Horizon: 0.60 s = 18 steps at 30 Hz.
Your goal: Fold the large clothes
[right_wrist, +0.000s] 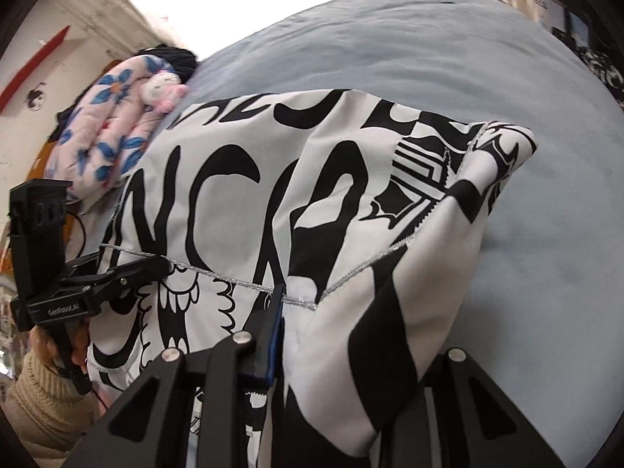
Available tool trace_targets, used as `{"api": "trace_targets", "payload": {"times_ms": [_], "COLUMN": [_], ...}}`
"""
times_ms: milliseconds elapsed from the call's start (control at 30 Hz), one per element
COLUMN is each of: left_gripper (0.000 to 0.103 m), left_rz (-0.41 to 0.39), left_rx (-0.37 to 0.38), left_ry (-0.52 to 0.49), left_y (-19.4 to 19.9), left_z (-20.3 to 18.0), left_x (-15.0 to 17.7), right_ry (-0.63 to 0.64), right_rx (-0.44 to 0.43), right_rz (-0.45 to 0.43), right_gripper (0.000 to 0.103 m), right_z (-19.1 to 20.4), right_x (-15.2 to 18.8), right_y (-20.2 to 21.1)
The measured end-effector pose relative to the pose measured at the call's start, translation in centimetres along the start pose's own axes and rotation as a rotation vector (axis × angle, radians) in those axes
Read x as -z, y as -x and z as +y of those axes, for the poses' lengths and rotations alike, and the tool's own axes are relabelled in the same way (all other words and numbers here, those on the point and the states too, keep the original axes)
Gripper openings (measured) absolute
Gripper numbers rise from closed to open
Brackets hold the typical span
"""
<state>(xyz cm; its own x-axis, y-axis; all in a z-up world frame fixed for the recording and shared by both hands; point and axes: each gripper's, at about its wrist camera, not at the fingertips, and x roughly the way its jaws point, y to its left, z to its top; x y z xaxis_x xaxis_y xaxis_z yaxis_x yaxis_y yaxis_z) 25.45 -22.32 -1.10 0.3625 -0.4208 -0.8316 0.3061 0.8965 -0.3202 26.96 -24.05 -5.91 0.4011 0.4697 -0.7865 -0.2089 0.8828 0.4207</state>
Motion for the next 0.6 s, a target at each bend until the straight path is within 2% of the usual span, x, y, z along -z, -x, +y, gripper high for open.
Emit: {"api": "trace_targets", "payload": {"times_ms": [133,333,467,600], "left_gripper": [0.055,0.055,0.055,0.055], "left_rz": [-0.019,-0.052,-0.069,-0.084], "left_rx": [-0.038,-0.097,-0.12,-0.132], "left_ry": [0.018,0.05,0.065,0.057], "left_y": [5.2,10.4,12.6,13.2], "left_z": [3.2,8.0,11.2,13.7], "left_x": [2.4,4.5,5.4,4.8], "right_ry": [0.033,0.088,0.11,0.115], "right_rx": [-0.075,-0.144,-0.175,-0.186], "right_rz": [0.001,0.007,0.006,-0.003], "right_gripper": [0.027,0.027,0.027,0.027], "right_z": [6.1,14.5,18.6,21.4], "right_x": [-0.9,-3.1,-4.8,-6.9], "right_y": [-2.0,-4.9,-6.8,-8.9]}}
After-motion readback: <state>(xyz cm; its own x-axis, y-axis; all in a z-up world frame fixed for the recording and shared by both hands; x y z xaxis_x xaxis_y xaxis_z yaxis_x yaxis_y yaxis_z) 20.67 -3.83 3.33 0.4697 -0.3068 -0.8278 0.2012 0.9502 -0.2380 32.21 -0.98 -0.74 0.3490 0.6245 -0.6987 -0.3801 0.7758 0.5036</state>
